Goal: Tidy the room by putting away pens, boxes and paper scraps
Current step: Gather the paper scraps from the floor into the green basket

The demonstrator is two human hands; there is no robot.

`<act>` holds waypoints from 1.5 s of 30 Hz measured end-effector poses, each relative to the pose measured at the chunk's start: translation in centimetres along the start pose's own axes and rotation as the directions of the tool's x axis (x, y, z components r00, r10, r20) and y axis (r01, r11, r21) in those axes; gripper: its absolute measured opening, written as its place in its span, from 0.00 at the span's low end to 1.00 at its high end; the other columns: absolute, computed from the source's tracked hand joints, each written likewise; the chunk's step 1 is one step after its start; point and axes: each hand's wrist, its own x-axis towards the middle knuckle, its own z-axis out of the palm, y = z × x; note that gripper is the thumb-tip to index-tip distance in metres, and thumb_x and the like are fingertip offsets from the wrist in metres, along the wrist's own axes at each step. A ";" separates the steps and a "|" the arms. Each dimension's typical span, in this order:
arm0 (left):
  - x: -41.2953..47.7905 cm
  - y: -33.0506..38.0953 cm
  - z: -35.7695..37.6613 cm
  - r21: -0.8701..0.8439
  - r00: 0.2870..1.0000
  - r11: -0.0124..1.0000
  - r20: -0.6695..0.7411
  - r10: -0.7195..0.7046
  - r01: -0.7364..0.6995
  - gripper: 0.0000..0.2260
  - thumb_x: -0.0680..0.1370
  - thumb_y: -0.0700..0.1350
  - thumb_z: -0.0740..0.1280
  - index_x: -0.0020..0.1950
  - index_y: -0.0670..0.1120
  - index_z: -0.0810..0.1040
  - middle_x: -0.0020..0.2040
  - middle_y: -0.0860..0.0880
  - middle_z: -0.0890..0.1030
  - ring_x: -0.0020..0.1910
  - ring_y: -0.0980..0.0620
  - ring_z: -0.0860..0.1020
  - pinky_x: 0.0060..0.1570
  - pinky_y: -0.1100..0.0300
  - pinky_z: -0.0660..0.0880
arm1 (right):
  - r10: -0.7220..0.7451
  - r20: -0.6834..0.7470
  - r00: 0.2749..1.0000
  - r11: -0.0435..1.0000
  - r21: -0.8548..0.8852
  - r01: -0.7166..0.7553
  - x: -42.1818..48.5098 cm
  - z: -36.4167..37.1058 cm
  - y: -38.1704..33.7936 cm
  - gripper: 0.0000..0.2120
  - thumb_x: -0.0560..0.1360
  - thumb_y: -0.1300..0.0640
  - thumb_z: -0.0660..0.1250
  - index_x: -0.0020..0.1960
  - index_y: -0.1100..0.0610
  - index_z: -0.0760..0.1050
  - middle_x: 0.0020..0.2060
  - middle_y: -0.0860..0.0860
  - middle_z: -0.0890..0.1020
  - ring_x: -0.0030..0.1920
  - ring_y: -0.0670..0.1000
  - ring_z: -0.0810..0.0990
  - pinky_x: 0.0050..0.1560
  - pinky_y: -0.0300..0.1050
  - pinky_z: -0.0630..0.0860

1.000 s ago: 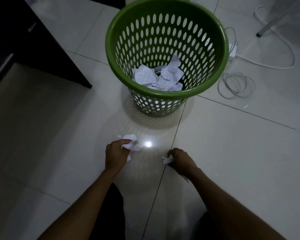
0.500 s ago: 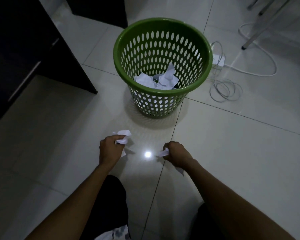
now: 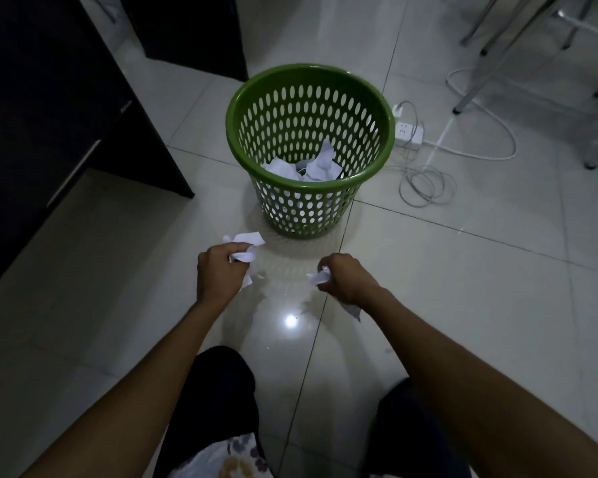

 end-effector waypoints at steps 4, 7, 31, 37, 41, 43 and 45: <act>0.4 3.1 -1.6 -0.036 0.999 0.998 -0.011 0.047 -0.047 0.06 0.75 0.43 0.69 0.43 0.47 0.86 0.38 0.46 0.85 0.39 0.50 0.83 0.41 0.55 0.80 | -0.053 -0.037 0.998 0.998 -0.022 0.052 -0.5 -3.7 -2.2 0.10 0.72 0.52 0.69 0.45 0.60 0.79 0.42 0.56 0.80 0.40 0.52 0.74 0.39 0.40 0.64; 1.5 6.1 -3.6 -0.039 0.994 0.994 -0.042 0.102 -0.104 0.05 0.74 0.43 0.70 0.46 0.47 0.86 0.42 0.47 0.86 0.42 0.52 0.82 0.44 0.56 0.79 | -0.100 -0.037 0.994 0.995 -0.030 0.099 -0.7 -6.8 -4.4 0.12 0.71 0.54 0.71 0.51 0.59 0.78 0.48 0.56 0.81 0.48 0.55 0.78 0.41 0.39 0.65; 16.3 16.2 -0.3 0.000 0.988 0.995 0.117 0.099 -0.100 0.11 0.76 0.39 0.68 0.57 0.42 0.83 0.56 0.45 0.83 0.56 0.49 0.79 0.55 0.66 0.70 | -0.035 -0.331 0.943 0.989 0.123 0.080 12.0 -19.7 -4.1 0.08 0.69 0.55 0.74 0.45 0.57 0.80 0.42 0.50 0.76 0.43 0.49 0.73 0.42 0.40 0.62; 17.2 14.9 1.7 0.106 0.932 0.993 0.363 0.016 -0.058 0.17 0.75 0.39 0.70 0.64 0.43 0.77 0.65 0.44 0.77 0.63 0.48 0.75 0.54 0.76 0.63 | 0.019 -0.324 0.946 0.986 0.165 0.037 13.6 -18.8 -2.2 0.13 0.70 0.54 0.74 0.52 0.58 0.77 0.51 0.53 0.75 0.50 0.48 0.71 0.46 0.36 0.60; 17.4 14.2 2.4 0.136 0.881 0.987 0.473 0.013 -0.088 0.22 0.74 0.44 0.71 0.68 0.45 0.75 0.66 0.43 0.76 0.61 0.48 0.76 0.53 0.74 0.65 | 0.031 -0.286 0.958 0.979 0.203 0.029 14.1 -18.2 -2.0 0.21 0.71 0.52 0.73 0.61 0.58 0.73 0.59 0.55 0.76 0.58 0.52 0.74 0.52 0.37 0.64; 17.4 14.1 2.4 0.142 0.863 0.984 0.505 0.019 -0.105 0.21 0.75 0.47 0.70 0.67 0.47 0.76 0.63 0.43 0.78 0.57 0.48 0.79 0.53 0.68 0.69 | 0.022 -0.249 0.968 0.975 0.221 0.035 14.2 -18.0 -2.2 0.28 0.71 0.50 0.73 0.66 0.57 0.69 0.62 0.54 0.75 0.60 0.52 0.74 0.55 0.39 0.65; 17.6 13.9 2.6 0.175 0.847 0.973 0.531 0.032 -0.147 0.21 0.76 0.51 0.69 0.67 0.48 0.76 0.57 0.40 0.82 0.54 0.45 0.80 0.57 0.61 0.72 | 0.012 -0.215 0.977 0.973 0.227 0.038 14.4 -17.8 -2.4 0.33 0.70 0.48 0.73 0.70 0.57 0.65 0.65 0.55 0.74 0.62 0.53 0.73 0.57 0.41 0.67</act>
